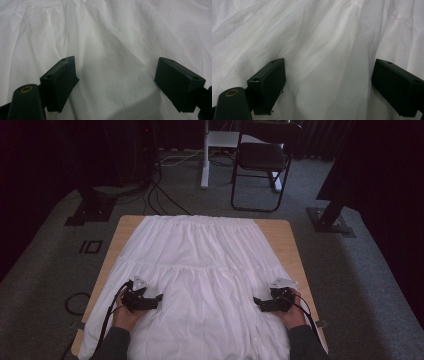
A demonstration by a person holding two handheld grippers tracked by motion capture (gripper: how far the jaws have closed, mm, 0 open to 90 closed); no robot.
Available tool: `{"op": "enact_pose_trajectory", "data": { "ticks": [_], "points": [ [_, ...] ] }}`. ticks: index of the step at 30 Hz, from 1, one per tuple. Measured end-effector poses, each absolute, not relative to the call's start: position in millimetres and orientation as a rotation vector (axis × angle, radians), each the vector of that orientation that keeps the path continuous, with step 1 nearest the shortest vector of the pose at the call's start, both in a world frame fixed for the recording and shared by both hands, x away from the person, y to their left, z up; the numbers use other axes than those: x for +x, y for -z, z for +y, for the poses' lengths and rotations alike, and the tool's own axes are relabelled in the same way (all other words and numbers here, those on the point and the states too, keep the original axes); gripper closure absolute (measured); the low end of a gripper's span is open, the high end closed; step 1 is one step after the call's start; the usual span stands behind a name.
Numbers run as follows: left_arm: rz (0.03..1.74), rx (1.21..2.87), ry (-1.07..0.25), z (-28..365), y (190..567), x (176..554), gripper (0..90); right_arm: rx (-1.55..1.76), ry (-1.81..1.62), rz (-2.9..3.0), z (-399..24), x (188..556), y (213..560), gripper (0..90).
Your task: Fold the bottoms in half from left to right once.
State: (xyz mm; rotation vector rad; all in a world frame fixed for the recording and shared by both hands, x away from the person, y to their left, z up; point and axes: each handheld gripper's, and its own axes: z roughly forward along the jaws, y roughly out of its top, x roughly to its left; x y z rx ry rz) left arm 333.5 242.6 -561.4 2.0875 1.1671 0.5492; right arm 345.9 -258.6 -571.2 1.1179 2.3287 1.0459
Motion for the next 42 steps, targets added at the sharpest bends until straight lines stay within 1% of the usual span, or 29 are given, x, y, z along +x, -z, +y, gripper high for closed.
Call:
{"op": "enact_pose_trajectory", "data": {
  "ticks": [4, 5, 6, 7, 8, 9, 10, 12, 13, 14, 15, 16, 17, 18, 19, 20, 21, 22, 23, 24, 27, 29, 31, 34, 35, 42],
  "points": [
    [1.177, 2.077, -0.556, 243.2, 561.1, 333.3, 20.5, 1.118, -1.046, 2.328, -258.6, 345.8, 571.3, 11.4],
    [1.182, 2.072, -0.562, 243.7, 560.8, 333.0, 26.1, 1.119, -1.046, 2.328, -258.6, 345.8, 571.3, 11.5],
    [1.206, 2.063, -0.553, 245.7, 558.1, 332.6, 29.6, 1.12, -1.045, 2.327, -258.6, 345.7, 571.2, 11.5],
    [1.206, 2.063, -0.553, 245.7, 558.1, 332.6, 32.9, 1.12, -1.045, 2.327, -258.6, 345.7, 571.2, 11.5],
    [1.21, 2.021, -0.526, 250.4, 549.8, 329.2, 34.3, 1.12, -1.046, 2.327, -258.6, 345.6, 571.3, 11.6],
    [1.21, 2.021, -0.526, 250.4, 549.8, 329.2, 34.7, 1.12, -1.046, 2.327, -258.6, 345.6, 571.3, 11.6],
    [1.193, 1.98, -0.529, 256.9, 536.9, 323.3, 35.0, 1.121, -1.045, 2.327, -258.6, 345.6, 571.3, 11.6],
    [1.166, 1.989, -0.566, 265.7, 522.4, 317.6, 34.9, 1.121, -1.045, 2.326, -258.5, 345.5, 571.3, 11.6],
    [1.166, 1.989, -0.566, 265.7, 522.4, 317.6, 34.9, 1.121, -1.045, 2.326, -258.5, 345.5, 571.3, 11.6],
    [1.179, 1.994, -0.662, 275.6, 509.7, 312.0, 34.9, 1.122, -1.045, 2.325, -258.5, 345.4, 571.3, 11.7],
    [1.179, 1.994, -0.662, 275.6, 509.7, 312.0, 34.9, 1.122, -1.045, 2.325, -258.5, 345.4, 571.3, 11.7],
    [1.195, 1.986, -0.706, 290.9, 500.0, 309.4, 34.9, 1.123, -1.045, 2.324, -258.5, 345.3, 571.3, 11.7],
    [1.195, 1.986, -0.706, 290.9, 500.0, 309.4, 34.9, 1.124, -1.044, 2.324, -258.5, 345.2, 571.3, 11.8],
    [1.249, 1.957, -0.722, 312.3, 494.3, 310.2, 34.6, 1.125, -1.044, 2.323, -258.4, 345.1, 571.3, 11.8],
    [1.249, 1.957, -0.722, 312.3, 494.3, 310.2, 33.3, 1.125, -1.044, 2.323, -258.4, 345.1, 571.3, 11.8],
    [1.299, 1.941, -0.725, 329.4, 494.9, 313.6, 31.2, 1.125, -1.045, 2.322, -258.4, 345.1, 571.3, 11.8],
    [1.299, 1.941, -0.725, 329.4, 494.9, 313.6, 28.1, 1.125, -1.045, 2.322, -258.4, 345.1, 571.3, 11.8],
    [1.337, 1.933, -0.717, 338.5, 497.6, 316.4, 28.1, 1.125, -1.045, 2.322, -258.4, 345.1, 571.3, 11.8],
    [1.397, 1.929, -0.689, 352.5, 505.5, 322.7, 25.3, 1.126, -1.045, 2.323, -258.4, 345.1, 571.3, 11.8],
    [1.429, 1.93, -0.68, 358.5, 511.2, 326.1, 20.0, 1.125, -1.044, 2.323, -258.5, 345.1, 571.3, 11.8],
    [1.496, 1.941, -0.652, 368.9, 526.0, 333.4, 15.1, 1.123, -1.044, 2.324, -258.6, 345.2, 571.3, 11.8],
    [1.522, 1.953, -0.635, 372.4, 534.7, 336.3, 14.6, 1.123, -1.043, 2.324, -258.6, 345.2, 571.3, 11.8],
    [1.542, 1.965, -0.647, 375.2, 540.2, 337.8, 13.9, 1.124, -1.044, 2.323, -258.5, 345.2, 571.3, 11.8],
    [1.574, 1.957, -0.62, 379.8, 548.2, 339.4, 14.0, 1.124, -1.044, 2.324, -258.5, 345.2, 571.3, 11.8],
    [1.576, 1.956, -0.602, 380.1, 550.7, 339.6, 14.0, 1.124, -1.044, 2.324, -258.5, 345.2, 571.3, 11.8],
    [1.533, 1.982, -0.615, 371.2, 552.5, 336.1, 15.2, 1.126, -1.044, 2.323, -258.4, 345.0, 571.3, 11.8]
  ]
}}
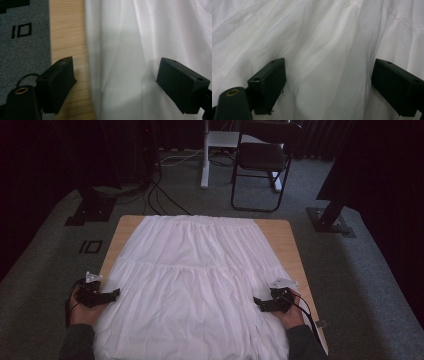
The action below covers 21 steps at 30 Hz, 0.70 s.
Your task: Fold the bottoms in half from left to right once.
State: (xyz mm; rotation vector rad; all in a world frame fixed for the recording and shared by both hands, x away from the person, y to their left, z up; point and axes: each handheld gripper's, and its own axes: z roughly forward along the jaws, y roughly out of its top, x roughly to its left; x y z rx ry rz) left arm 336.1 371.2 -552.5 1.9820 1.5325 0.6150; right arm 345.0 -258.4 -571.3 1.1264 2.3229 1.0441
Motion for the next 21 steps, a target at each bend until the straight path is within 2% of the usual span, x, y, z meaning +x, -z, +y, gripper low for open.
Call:
{"op": "enact_pose_trajectory", "data": {
  "ticks": [2, 5, 6, 7, 9, 13, 15, 18, 21],
  "points": [
    [1.514, 1.987, -0.613, 368.1, 551.9, 333.9, 17.7, 1.127, -1.046, 2.325, -258.4, 344.4, 571.2, 11.8],
    [1.485, 1.993, -0.607, 365.3, 550.5, 330.9, 35.1, 1.116, -1.046, 2.33, -258.0, 343.5, 571.0, 14.0],
    [1.476, 1.997, -0.603, 363.7, 549.6, 329.4, 35.1, 1.115, -1.044, 2.335, -258.1, 341.6, 569.3, 22.6],
    [1.464, 2.006, -0.597, 362.6, 548.6, 328.3, 43.2, 1.105, -1.024, 2.342, -259.5, 338.9, 565.0, 27.8],
    [1.448, 2.013, -0.583, 360.3, 547.4, 326.7, 57.7, 1.087, -0.989, 2.261, -268.0, 332.6, 552.9, 31.9],
    [1.427, 2.036, -0.582, 358.3, 546.3, 324.2, 81.8, 1.187, -0.98, 2.121, -301.0, 329.9, 537.1, 28.8],
    [1.428, 2.068, -0.636, 355.7, 545.2, 321.9, 85.5, 1.257, -0.96, 2.088, -315.0, 330.9, 539.4, 26.1],
    [1.444, 2.084, -0.695, 358.8, 543.6, 319.7, 86.2, 1.343, -0.908, 2.079, -330.6, 333.3, 552.7, 22.4],
    [1.485, 2.084, -0.749, 367.3, 540.4, 319.1, 86.4, 1.368, -0.898, 2.062, -336.4, 332.8, 556.8, 23.4]
  ]
}}
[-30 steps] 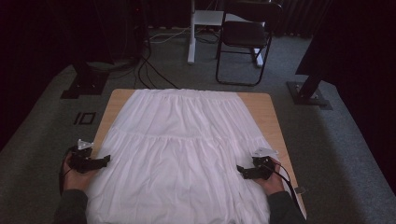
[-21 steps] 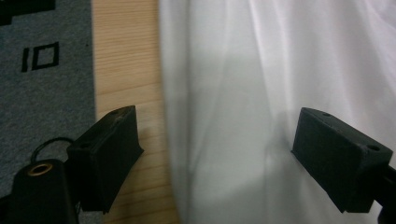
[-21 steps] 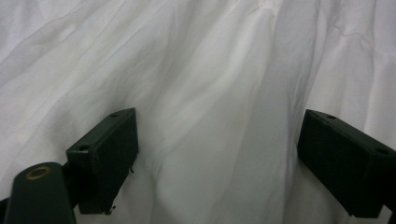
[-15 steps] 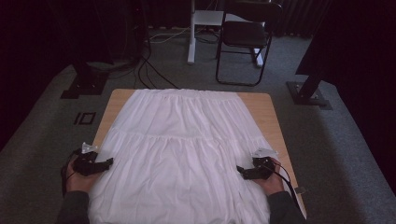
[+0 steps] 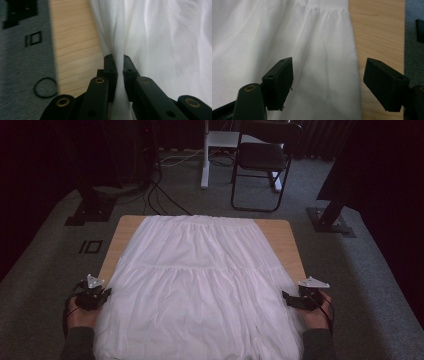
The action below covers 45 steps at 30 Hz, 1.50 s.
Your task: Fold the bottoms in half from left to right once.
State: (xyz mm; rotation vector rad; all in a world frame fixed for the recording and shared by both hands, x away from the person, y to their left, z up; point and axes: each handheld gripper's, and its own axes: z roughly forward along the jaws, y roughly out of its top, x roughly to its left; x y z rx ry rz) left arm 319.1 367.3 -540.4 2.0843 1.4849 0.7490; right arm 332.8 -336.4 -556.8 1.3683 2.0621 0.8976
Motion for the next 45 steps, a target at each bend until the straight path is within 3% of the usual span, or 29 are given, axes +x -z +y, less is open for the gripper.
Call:
{"op": "enact_pose_trajectory", "data": {
  "ticks": [5, 9, 11, 13, 15, 16, 19, 29, 40, 45],
  "points": [
    [1.508, 2.104, -0.809, 376.4, 536.4, 321.4, 86.5, 1.396, -0.969, 1.991, -347.0, 328.8, 548.8, 31.1],
    [1.523, 2.1, -0.837, 382.6, 533.0, 322.9, 86.6, 1.439, -0.854, 2.075, -341.9, 335.0, 564.1, 33.8],
    [1.532, 2.098, -0.851, 385.3, 531.7, 322.7, 86.6, 1.463, -0.89, 2.091, -343.5, 334.5, 563.3, 47.7],
    [1.564, 2.095, -0.876, 391.0, 531.0, 322.0, 86.7, 1.463, -0.874, 2.112, -346.3, 333.3, 559.9, 71.3],
    [1.609, 2.062, -0.901, 400.5, 529.7, 320.0, 86.8, 1.481, -0.854, 2.113, -352.1, 332.1, 558.6, 83.6],
    [1.633, 2.045, -0.915, 405.3, 528.3, 318.3, 86.9, 1.495, -0.847, 2.103, -355.6, 330.9, 558.5, 85.3],
    [1.628, 2.003, -0.907, 409.0, 521.5, 312.3, 87.0, 1.51, -0.871, 2.091, -361.0, 326.3, 559.7, 85.3],
    [1.286, 1.881, -0.782, 362.8, 463.7, 297.4, 86.6, 1.474, -0.898, 2.094, -352.0, 325.9, 561.5, 78.5],
    [0.801, 1.973, -0.684, 244.2, 391.5, 292.1, 86.4, 1.474, -0.928, 2.078, -352.9, 324.8, 563.6, 78.1],
    [0.639, 1.945, -0.515, 182.1, 384.3, 315.3, 86.5, 1.469, -0.928, 2.078, -352.7, 324.8, 563.8, 78.2]
  ]
}}
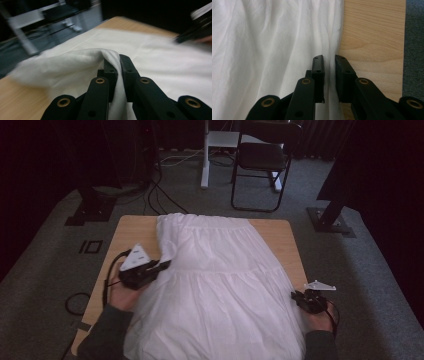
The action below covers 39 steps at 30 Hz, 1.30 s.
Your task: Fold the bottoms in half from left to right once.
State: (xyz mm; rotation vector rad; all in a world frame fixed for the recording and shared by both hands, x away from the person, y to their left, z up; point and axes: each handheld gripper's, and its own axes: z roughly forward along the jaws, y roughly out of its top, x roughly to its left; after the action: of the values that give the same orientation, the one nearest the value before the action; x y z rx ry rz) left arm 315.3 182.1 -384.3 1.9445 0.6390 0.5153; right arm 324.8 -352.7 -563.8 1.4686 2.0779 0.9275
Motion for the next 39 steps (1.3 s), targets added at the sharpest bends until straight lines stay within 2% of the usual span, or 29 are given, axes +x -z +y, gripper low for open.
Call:
{"op": "enact_pose_trajectory", "data": {
  "ticks": [5, 9, 13, 14, 16, 18, 21, 23, 28, 31, 34, 37, 39],
  "points": [
    [0.515, 1.915, -0.34, 123.4, 401.0, 321.4, 86.7, 1.467, -0.926, 2.078, -352.5, 324.8, 563.8, 78.4],
    [0.451, 2.014, -0.291, 82.7, 429.0, 322.5, 86.6, 1.466, -0.918, 2.077, -350.7, 325.5, 563.5, 78.5],
    [0.463, 2.103, -0.223, 55.3, 470.2, 333.9, 85.7, 1.462, -0.891, 2.084, -347.3, 327.0, 562.0, 76.6],
    [0.467, 2.113, -0.21, 52.7, 475.1, 335.6, 82.5, 1.468, -0.877, 2.09, -345.6, 327.8, 560.9, 71.8],
    [0.474, 2.132, -0.225, 50.0, 480.8, 337.9, 67.9, 1.457, -0.837, 2.102, -340.1, 328.5, 557.6, 59.3],
    [0.478, 2.12, -0.262, 55.7, 474.9, 338.6, 58.2, 1.416, -0.822, 2.089, -331.7, 326.5, 549.7, 51.2],
    [0.487, 2.103, -0.366, 70.5, 458.5, 335.5, 52.2, 1.344, -0.875, 2.063, -312.6, 322.0, 526.8, 44.2],
    [0.501, 2.108, -0.454, 81.6, 449.8, 333.2, 50.7, 1.297, -0.957, 2.073, -296.1, 320.3, 510.6, 44.3],
    [0.583, 2.083, -0.653, 124.2, 433.4, 328.3, 48.4, 1.098, -1.102, 2.201, -238.1, 321.7, 485.2, 51.8],
    [0.674, 2.048, -0.727, 157.5, 430.8, 325.6, 48.3, 1.031, -1.149, 2.279, -203.6, 329.4, 482.0, 49.7],
    [0.75, 2.019, -0.734, 183.8, 433.9, 323.4, 48.0, 0.97, -1.148, 2.336, -172.0, 338.7, 486.3, 46.3],
    [0.824, 1.985, -0.75, 207.3, 442.2, 318.3, 47.9, 0.955, -1.14, 2.393, -153.4, 348.3, 499.4, 49.2],
    [0.862, 1.953, -0.756, 220.1, 448.6, 314.6, 48.1, 0.993, -1.123, 2.424, -146.0, 352.7, 510.0, 46.9]
  ]
}}
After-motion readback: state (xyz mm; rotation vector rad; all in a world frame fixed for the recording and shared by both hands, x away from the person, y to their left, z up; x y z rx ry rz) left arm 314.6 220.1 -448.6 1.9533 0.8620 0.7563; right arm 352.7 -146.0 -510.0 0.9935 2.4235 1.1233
